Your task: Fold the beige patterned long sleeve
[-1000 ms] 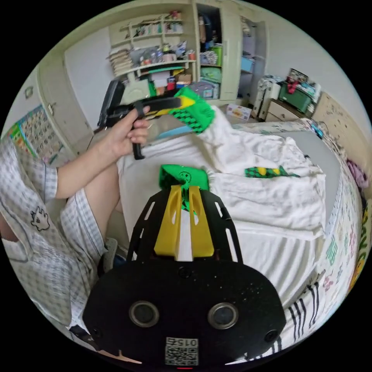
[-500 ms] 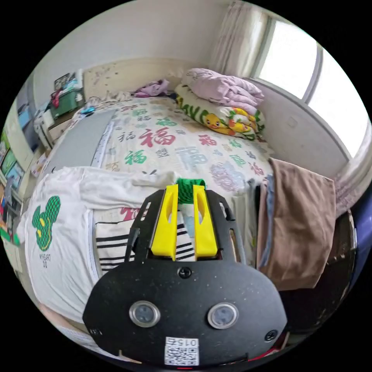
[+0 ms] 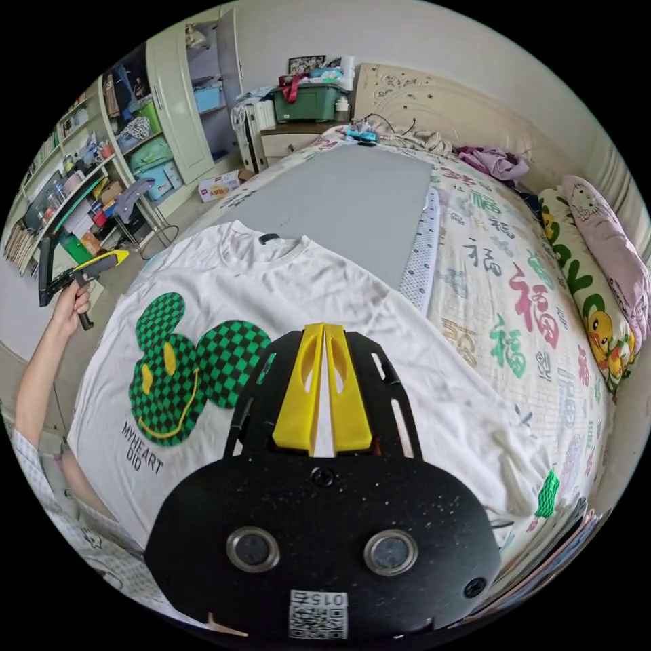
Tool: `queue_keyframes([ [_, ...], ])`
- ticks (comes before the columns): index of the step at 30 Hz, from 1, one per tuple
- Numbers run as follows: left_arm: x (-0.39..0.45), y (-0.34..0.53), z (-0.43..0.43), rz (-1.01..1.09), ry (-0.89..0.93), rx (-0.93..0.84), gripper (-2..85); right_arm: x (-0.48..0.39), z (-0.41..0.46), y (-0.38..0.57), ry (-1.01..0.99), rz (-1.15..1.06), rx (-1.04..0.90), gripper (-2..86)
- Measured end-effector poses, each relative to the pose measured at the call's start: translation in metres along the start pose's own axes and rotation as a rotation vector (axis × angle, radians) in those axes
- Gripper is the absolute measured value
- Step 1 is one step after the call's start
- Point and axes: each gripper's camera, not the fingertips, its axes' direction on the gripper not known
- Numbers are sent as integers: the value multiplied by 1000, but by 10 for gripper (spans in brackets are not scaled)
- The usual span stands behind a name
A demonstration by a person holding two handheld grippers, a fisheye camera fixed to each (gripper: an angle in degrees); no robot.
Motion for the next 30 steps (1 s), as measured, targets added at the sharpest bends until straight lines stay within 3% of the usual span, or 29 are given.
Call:
queue_keyframes([
  [8, 29, -77, 145, 26, -27, -177, -4, 3, 76, -55, 145, 38, -77, -6],
  [12, 34, -88, 163, 65, -80, -153, -5, 5, 90, -69, 279, 35, -62, -6],
  [18, 40, -97, 153, 24, -182, -141, -1, 13, 84, -64, 323, 33, -88, -9],
  [22, 34, -53, 41, 100, -75, 25, 10, 28, 19, -2, 204, -12, 55, -10],
  [26, 20, 64, -118, 221, 41, 9, 30, 33, -92, 138, 48, -113, 183, -8],
  [30, -27, 201, -243, 18, 150, 38, 47, 51, -171, 291, -122, 52, 324, 6],
])
